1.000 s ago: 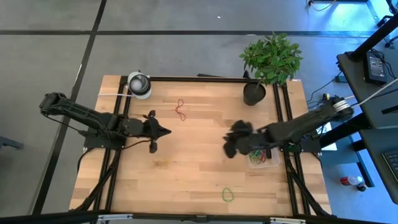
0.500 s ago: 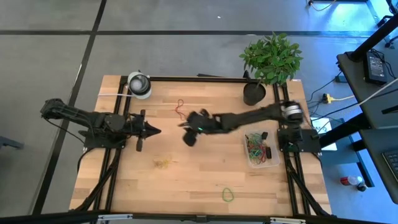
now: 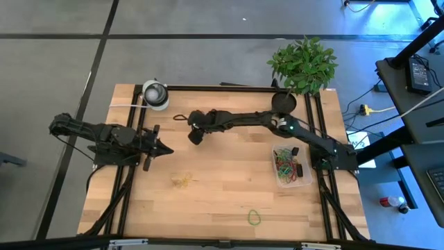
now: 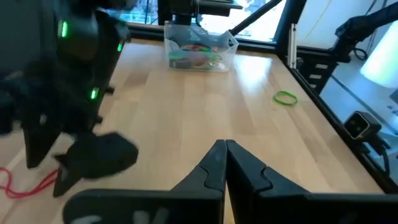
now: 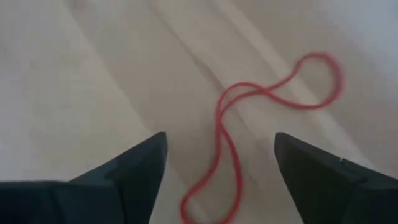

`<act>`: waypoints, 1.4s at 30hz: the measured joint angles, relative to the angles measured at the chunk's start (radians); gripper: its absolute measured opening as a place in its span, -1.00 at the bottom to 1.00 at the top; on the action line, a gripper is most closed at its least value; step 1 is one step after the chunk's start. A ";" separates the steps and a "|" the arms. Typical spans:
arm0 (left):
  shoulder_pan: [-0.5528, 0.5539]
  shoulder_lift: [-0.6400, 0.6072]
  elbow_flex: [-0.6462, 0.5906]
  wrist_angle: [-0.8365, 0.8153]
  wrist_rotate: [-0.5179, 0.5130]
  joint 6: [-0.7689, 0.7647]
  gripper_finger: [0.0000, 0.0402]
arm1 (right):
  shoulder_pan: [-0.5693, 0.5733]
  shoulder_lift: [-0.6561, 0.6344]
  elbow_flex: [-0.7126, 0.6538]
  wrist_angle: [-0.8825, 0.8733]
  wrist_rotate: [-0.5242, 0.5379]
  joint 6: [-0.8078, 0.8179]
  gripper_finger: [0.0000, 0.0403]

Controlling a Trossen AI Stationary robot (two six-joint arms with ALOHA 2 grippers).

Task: Pick and place rubber bands into bin
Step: Put the red rubber band into the transparent bin

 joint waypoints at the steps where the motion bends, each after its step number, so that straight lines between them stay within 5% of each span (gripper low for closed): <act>1: 0.000 -0.014 0.000 -0.014 0.002 0.000 -0.99 | -0.003 0.022 0.023 -0.016 -0.002 0.021 0.48; 7: 0.000 -0.074 0.000 -0.067 0.006 0.000 -1.00 | -0.010 0.073 0.066 -0.123 -0.023 0.110 0.16; 13: 0.000 -0.078 0.000 -0.069 -0.052 0.000 -0.99 | 0.015 0.069 0.028 -0.157 -0.046 0.115 -0.77; 15: 0.000 -0.078 0.000 -0.069 -0.069 0.000 -1.00 | 0.031 0.067 0.030 -0.169 -0.063 0.064 -0.92; 22: 0.000 -0.025 0.000 0.013 -0.082 -0.048 -0.99 | 0.109 -0.061 0.015 -0.421 -0.201 -0.055 -0.98; 29: -0.001 0.219 0.043 0.102 -0.094 -0.079 -0.99 | 0.185 -0.281 -0.017 -0.631 -0.148 -0.089 -0.99; 36: -0.005 0.517 0.213 0.108 -0.115 -0.105 -0.99 | 0.301 -0.613 -0.337 -0.632 -0.073 0.033 -1.00; 42: -0.016 0.696 0.338 0.110 -0.152 -0.105 -0.99 | 0.422 -0.968 -0.665 -0.600 -0.048 0.313 -1.00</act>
